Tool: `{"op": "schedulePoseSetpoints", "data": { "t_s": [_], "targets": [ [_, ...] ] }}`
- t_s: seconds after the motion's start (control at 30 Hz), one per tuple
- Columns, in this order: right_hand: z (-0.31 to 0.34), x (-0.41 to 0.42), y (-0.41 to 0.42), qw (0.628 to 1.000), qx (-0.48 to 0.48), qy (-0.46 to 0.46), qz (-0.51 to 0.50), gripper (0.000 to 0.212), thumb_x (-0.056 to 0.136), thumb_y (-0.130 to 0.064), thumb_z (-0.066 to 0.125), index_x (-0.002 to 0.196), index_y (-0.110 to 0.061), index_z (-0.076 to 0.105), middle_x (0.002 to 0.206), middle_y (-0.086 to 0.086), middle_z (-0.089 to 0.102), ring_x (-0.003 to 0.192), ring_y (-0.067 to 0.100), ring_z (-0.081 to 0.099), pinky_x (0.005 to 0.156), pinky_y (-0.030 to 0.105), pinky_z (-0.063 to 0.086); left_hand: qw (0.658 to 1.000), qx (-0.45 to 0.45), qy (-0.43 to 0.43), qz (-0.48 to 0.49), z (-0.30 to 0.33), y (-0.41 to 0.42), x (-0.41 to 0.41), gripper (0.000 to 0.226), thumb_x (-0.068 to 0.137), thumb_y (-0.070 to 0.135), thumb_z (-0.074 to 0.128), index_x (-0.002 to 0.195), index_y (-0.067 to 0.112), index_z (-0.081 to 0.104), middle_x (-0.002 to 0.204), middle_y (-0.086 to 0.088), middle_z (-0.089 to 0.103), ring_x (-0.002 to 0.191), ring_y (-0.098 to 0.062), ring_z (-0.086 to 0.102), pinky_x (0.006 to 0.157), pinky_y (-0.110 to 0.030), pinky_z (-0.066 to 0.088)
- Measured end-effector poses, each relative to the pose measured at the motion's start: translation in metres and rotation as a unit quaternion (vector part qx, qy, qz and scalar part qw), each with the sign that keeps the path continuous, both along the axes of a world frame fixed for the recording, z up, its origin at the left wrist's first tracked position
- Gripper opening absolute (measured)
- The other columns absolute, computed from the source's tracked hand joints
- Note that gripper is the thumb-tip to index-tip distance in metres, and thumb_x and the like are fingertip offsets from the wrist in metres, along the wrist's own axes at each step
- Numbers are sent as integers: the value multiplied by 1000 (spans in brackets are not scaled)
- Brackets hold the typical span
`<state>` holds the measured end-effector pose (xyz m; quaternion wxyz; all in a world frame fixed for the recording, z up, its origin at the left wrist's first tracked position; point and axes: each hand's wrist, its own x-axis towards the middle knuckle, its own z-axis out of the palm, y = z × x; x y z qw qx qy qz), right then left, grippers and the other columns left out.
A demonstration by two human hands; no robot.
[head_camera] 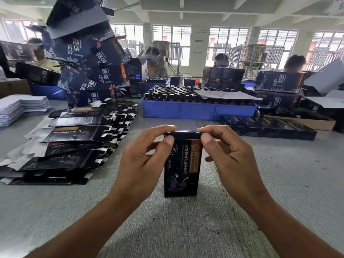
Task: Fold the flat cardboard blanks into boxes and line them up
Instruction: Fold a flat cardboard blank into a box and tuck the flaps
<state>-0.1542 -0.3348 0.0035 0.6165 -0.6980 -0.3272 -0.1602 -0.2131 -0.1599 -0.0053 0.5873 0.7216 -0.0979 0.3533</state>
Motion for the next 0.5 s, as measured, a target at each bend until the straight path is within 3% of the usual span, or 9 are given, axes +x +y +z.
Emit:
{"op": "schedulePoseSetpoints", "data": {
  "t_s": [0.17, 0.27, 0.4, 0.5],
  "targets": [
    [0, 1, -1, 1000, -24, -16, 0, 12, 99, -32, 57, 103, -37, 66, 101, -23, 70, 97, 0, 67, 75, 19, 56, 1000, 3, -4, 6, -1, 0, 1, 20, 99, 19, 59, 112, 25, 72, 104, 6, 72, 97, -13, 70, 72, -16, 54],
    [-1, 2, -2, 997, -52, -59, -19, 12, 100, -31, 57, 107, -32, 67, 101, -21, 70, 99, -2, 66, 78, 11, 51, 1000, 2, -14, 8, -1, 1, 1, 18, 98, 17, 60, 110, 22, 73, 102, 4, 72, 95, -14, 70, 72, -17, 54],
    [0, 3, -3, 985, -93, -135, -61, 19, 99, -31, 58, 114, -25, 67, 105, -17, 69, 100, -3, 65, 79, 7, 49, 999, 20, -30, 23, 1, 1, 0, 15, 98, 21, 62, 108, 21, 73, 106, 8, 71, 95, -12, 70, 71, -14, 53],
    [0, 3, -3, 989, -84, -113, -53, 17, 99, -34, 58, 111, -26, 66, 101, -18, 71, 96, -3, 67, 75, 7, 49, 998, 39, -32, 33, 2, -1, -1, 22, 94, 25, 59, 110, 18, 72, 102, 5, 72, 95, -9, 70, 65, -9, 51]
  ]
}}
